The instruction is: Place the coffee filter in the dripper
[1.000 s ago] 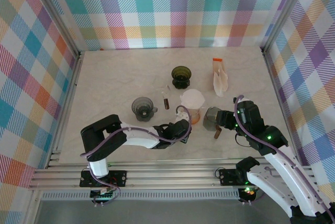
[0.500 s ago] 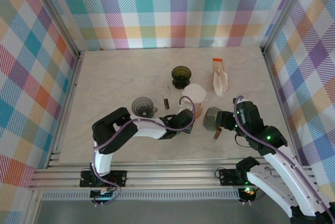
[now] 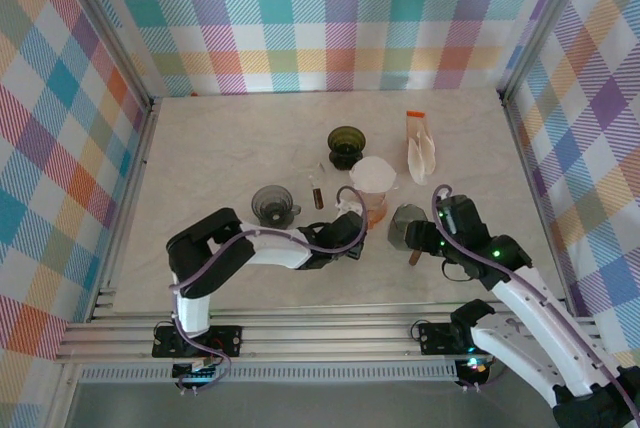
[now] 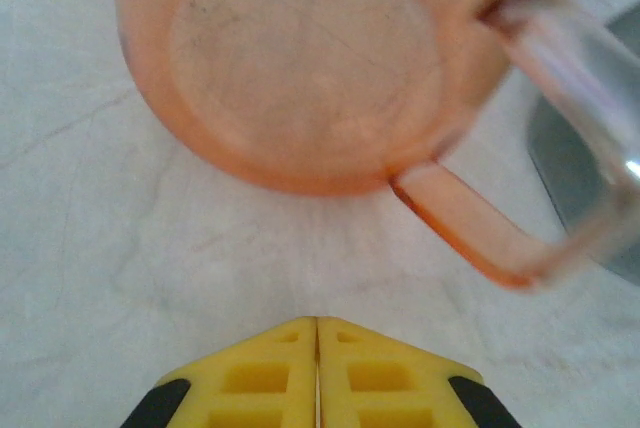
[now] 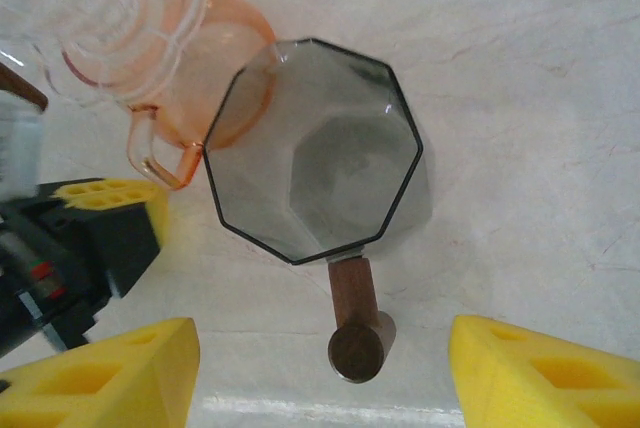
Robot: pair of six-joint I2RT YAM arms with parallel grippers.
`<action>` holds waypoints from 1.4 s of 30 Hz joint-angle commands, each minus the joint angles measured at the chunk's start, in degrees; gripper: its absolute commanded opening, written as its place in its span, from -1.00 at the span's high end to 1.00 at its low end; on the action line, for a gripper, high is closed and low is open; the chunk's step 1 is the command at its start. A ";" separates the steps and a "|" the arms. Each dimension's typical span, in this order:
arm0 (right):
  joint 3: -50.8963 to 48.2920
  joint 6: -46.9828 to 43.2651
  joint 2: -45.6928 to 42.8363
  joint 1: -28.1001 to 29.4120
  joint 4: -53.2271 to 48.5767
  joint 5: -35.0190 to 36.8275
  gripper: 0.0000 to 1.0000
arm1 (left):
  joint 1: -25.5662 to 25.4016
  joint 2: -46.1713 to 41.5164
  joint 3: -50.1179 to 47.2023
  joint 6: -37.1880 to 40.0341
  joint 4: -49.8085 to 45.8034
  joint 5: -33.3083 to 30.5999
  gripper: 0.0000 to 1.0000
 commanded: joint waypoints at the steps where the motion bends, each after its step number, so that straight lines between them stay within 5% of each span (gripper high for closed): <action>1: -2.21 2.13 1.57 -0.30 0.80 -3.75 -0.34 | -2.73 -5.36 -2.02 -2.65 -1.80 -0.34 0.76; 17: -5.75 1.68 9.26 -0.30 7.00 -4.13 -0.15 | -12.28 -33.94 -13.19 -10.56 -16.35 -6.31 0.12; 31: -3.58 1.89 9.86 -0.17 3.32 -3.02 0.81 | -14.24 -66.04 -24.37 -24.63 -37.42 -18.10 -0.07; 37: 0.04 4.89 0.57 2.46 -5.20 -2.60 0.92 | -14.28 -73.75 -24.44 -25.43 -44.01 -22.22 -0.14; 42: 3.39 8.06 0.72 12.65 -8.87 -0.61 1.00 | -14.24 -79.46 -24.18 -26.16 -49.16 -25.84 -0.20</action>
